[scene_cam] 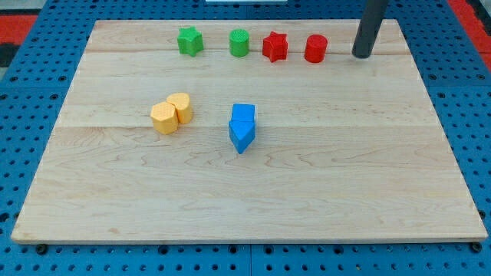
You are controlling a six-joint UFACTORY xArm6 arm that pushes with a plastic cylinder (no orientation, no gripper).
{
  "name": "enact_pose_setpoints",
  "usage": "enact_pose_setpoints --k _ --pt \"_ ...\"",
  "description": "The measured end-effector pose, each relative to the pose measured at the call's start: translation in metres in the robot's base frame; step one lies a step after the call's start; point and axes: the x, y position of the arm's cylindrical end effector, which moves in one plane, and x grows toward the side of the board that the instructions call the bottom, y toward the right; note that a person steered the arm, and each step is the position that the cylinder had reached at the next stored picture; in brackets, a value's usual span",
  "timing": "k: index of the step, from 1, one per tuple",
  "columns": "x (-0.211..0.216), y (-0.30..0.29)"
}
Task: Slide the red circle diagonally bottom right to the red star
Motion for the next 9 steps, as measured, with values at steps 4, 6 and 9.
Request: enact_pose_setpoints --k 4,6,9 --pt "-0.075 0.022" --pt "-0.075 0.017" --pt "-0.045 -0.048"
